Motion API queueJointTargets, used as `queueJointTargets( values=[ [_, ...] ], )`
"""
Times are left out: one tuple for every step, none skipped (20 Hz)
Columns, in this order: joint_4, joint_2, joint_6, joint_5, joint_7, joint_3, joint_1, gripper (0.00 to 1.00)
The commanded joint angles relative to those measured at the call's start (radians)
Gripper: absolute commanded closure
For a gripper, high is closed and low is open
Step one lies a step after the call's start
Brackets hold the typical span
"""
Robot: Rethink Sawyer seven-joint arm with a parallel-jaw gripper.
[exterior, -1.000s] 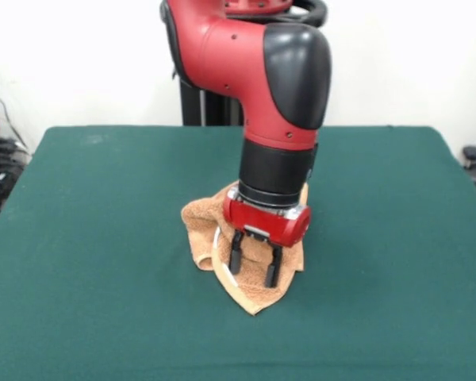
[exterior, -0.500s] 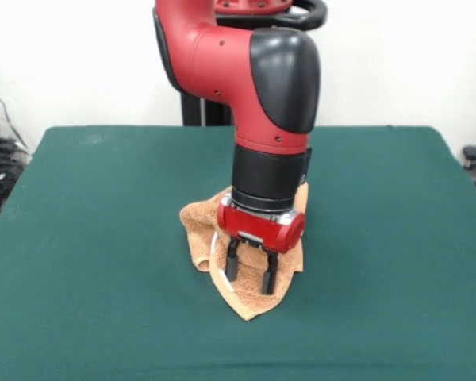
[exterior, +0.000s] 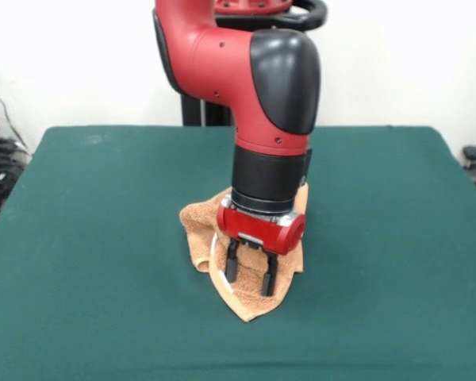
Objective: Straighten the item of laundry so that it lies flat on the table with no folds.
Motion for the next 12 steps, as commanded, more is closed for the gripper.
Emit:
queueJointTargets(
  values=[
    [-0.113,0.299,-0.089,0.064,0.25,0.115,0.018,0.0],
    [-0.12,0.303,-0.078,0.07,0.244,0.11,0.022,0.0],
    [-0.126,0.308,-0.07,0.069,0.239,0.112,0.02,0.0],
    [-0.131,0.313,-0.062,0.074,0.237,0.108,0.022,0.0],
    [-0.134,0.317,-0.06,0.079,0.239,0.105,0.025,0.0],
    [-0.138,0.319,-0.049,0.076,0.234,0.11,0.019,0.0],
    [-0.14,0.323,-0.046,0.072,0.232,0.116,0.014,0.0],
    [-0.143,0.326,-0.043,0.068,0.23,0.121,0.009,0.0],
    [-0.143,0.327,-0.047,0.068,0.232,0.12,0.011,0.0],
    [-0.143,0.327,-0.04,0.068,0.23,0.122,0.009,0.0],
    [-0.143,0.327,-0.042,0.066,0.231,0.124,0.007,0.0],
    [-0.143,0.328,-0.043,0.065,0.231,0.126,0.005,0.0]
  ],
)
